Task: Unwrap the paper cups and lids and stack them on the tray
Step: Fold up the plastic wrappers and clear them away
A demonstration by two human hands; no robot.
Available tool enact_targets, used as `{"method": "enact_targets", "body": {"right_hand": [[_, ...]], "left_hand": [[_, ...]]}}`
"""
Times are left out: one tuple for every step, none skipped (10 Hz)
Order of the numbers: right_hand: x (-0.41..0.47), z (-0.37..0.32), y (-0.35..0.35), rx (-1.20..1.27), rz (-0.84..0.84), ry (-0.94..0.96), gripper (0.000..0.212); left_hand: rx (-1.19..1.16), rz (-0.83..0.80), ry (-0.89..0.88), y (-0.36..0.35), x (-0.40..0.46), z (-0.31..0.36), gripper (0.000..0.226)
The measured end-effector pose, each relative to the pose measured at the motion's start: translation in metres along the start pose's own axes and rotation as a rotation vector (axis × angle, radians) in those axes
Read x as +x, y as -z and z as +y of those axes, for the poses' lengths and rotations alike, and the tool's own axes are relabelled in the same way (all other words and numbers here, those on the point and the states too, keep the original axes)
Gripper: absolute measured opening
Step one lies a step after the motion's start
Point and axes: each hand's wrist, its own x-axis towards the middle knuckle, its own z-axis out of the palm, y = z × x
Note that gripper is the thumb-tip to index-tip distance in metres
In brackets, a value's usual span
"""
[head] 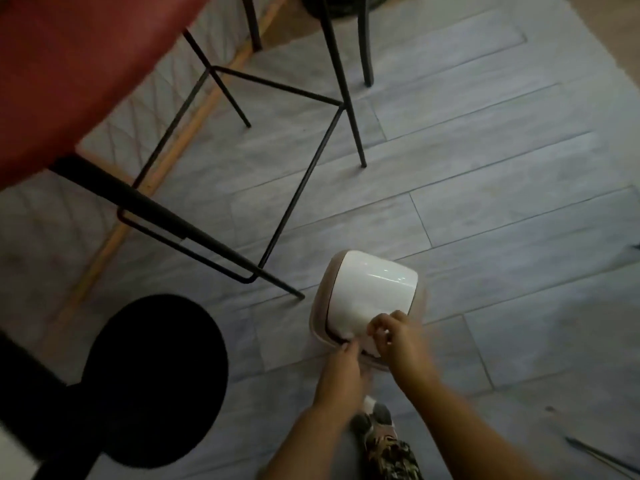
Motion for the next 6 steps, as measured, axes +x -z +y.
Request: {"method": "enact_targets", "body": {"right_hand": [[0.016,0.009,-0.015,-0.075,-0.095,0.006,0.021],[0.032,0.015,-0.033,-0.257,-0.255,0.055,0.037],[0.038,0.028,-0.05,-0.078,-0.272,-0.004,0.039],[0.02,0.024,-0.031,-0.25,-0.328,0.123,0.034],[0.007,0.014,-0.013,-0.04,-0.276,-0.011,0.035],[-0.017,-0.005,0.014,-0.014,-0.188,0.067,0.032]], "left_hand": [[-0.012,-0.039,0.04,-0.009,0.025,-0.012,0.05],[-0.081,-0.04,0.097,-0.014,0.045,-0.02,0.044],[-0.089,-0.036,0.126,-0.015,0.055,-0.019,0.037],[-0.054,-0.036,0.117,-0.017,0.052,-0.014,0.043],[-0.109,0.025,0.118,-0.013,0.032,0.001,0.045],[-0.187,0.141,0.102,0.003,-0.001,0.026,0.047]]}}
